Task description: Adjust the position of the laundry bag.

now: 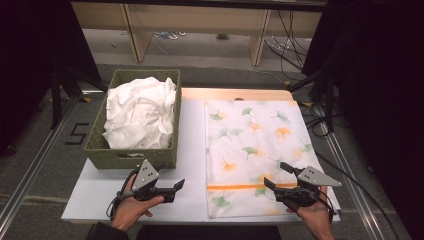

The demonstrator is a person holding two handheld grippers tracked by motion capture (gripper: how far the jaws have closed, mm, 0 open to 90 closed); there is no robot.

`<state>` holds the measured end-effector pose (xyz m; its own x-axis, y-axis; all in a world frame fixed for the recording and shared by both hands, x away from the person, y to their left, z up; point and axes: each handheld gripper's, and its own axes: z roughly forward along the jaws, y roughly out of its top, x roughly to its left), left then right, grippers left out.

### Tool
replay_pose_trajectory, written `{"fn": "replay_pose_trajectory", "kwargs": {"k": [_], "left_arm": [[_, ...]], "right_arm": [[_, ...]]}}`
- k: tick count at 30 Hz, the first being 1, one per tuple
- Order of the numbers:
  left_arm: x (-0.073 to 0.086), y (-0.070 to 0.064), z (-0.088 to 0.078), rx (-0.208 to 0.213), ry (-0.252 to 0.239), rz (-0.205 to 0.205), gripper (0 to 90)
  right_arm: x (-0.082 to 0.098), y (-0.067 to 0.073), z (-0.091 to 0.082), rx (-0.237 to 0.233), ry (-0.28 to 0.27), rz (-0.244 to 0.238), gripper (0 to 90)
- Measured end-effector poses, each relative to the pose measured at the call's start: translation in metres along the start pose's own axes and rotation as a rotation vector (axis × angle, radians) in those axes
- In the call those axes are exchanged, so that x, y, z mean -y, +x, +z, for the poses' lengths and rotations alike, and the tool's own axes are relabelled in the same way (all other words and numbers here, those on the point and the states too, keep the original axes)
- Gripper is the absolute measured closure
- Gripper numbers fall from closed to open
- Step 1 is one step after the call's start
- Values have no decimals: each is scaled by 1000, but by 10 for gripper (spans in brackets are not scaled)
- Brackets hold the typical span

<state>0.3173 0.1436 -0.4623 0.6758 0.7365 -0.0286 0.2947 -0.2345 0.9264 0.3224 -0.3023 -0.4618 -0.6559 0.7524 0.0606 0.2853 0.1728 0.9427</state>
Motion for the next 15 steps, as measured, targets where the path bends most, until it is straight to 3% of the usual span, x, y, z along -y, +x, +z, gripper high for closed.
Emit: {"fn": "replay_pose_trajectory", "kwargs": {"k": [5,6,7,8,9,11,15], "left_arm": [[0,-2,0,4,11,-12,158],[0,-5,1,14,20,-3,158],[0,-5,1,17,20,5,157],[0,-7,1,15,25,7,158],[0,-8,2,19,25,10,157],[-1,-9,3,22,27,16,157],[-2,-11,5,31,27,23,157]], "right_arm": [[0,0,-1,2,20,12,174],[1,0,0,11,11,17,180],[0,-2,0,24,13,-15,186],[1,-3,0,28,18,-18,192],[1,-3,1,3,11,5,192],[1,-3,-1,32,10,-11,196],[1,-5,-2,32,20,-4,199]]}}
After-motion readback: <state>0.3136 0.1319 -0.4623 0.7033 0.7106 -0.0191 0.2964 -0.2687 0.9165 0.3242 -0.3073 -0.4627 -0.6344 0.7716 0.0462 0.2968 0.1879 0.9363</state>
